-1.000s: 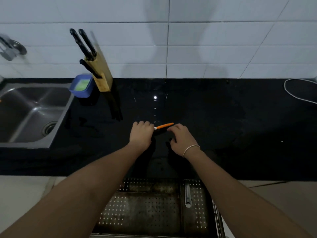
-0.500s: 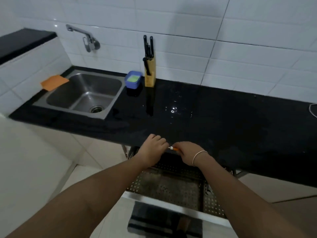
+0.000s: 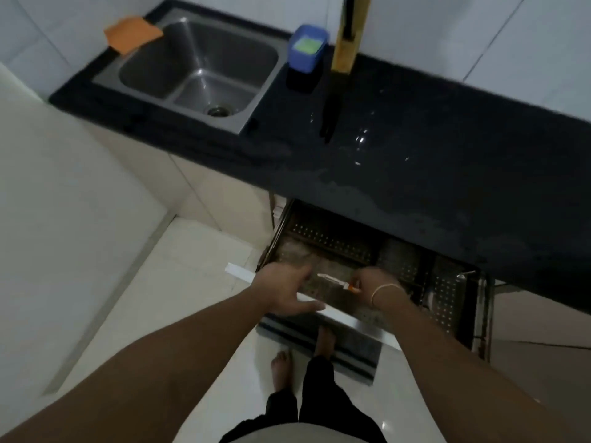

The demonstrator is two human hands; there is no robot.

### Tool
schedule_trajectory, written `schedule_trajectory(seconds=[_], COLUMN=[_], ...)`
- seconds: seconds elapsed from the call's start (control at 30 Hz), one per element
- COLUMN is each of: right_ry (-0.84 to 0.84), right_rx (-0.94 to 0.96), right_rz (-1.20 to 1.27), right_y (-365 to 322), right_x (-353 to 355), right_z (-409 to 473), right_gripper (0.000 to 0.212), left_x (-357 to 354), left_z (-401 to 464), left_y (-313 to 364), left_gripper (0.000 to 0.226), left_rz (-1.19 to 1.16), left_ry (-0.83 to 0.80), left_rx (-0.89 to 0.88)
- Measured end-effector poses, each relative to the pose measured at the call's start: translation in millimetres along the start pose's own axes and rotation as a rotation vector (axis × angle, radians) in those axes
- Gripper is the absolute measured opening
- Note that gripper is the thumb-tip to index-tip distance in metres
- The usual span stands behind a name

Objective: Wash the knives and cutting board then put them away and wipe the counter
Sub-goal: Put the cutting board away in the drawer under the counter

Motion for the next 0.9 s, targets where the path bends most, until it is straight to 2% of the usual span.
schedule_trajectory(seconds=[0.07,0.2,0.3,0.37,0.47,0.53,0.6,0.7,0.8,0.9], right_ry=[-0.014,0.009,0.097,0.135,0.066,-0.005,-0.070,-0.067,-0.025,0.184], right_rx=[0.006,0.016,0.011,0.005,0.031,0.089,0.134,0.138,0.167,0.119], right_rz=[-0.057,-0.098,-0.094,-0.010,0.188,0.336,0.379,0.409,0.284,0.084], right_y=[-7,-12,-12,-12,-16,-18,-19,-11,-3,3], right_x=[1,-9,-12,-7,0,2,1,-1,10,27], right_z=[12,36,31,23,9,-2,-14,-31,-43,-46], right_gripper=[0.018,0.031,0.032,0.033,0.030,0.029,0.034,0.039,0.045,0.051], left_x=[6,10,13,18,22,26,30,35,47,58], left_z=[-1,9,11,12,12,15,20,28,37,43], left_y=[5,4,5,6,9,12,9,7,12,15], left_gripper=[0.083,0.089,0.091,0.085,0.073,0.072,0.074,0.079,0.078,0.072], left_rz=[0.079,0.132,0.137,0.136,0.114,0.112,0.107,0.084,0.059,0.118], left_ry=[0.021,0.050,0.041,0.030,0.012,0.007,-0.003,-0.019,-0.015,0.124], left_rx=[-0.042,-0.075,-0.069,-0.067,-0.070,-0.061,-0.041,-0.006,0.012,0.021])
Point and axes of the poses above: each hand's wrist, its own z-axis towards the middle knuckle, its own x-axis out of the back of the hand, y = z × x, the point moved 3 cm from there along z, towards the middle knuckle, and after that the axes turned 14 degrees about -y, right-handed, at the moved point
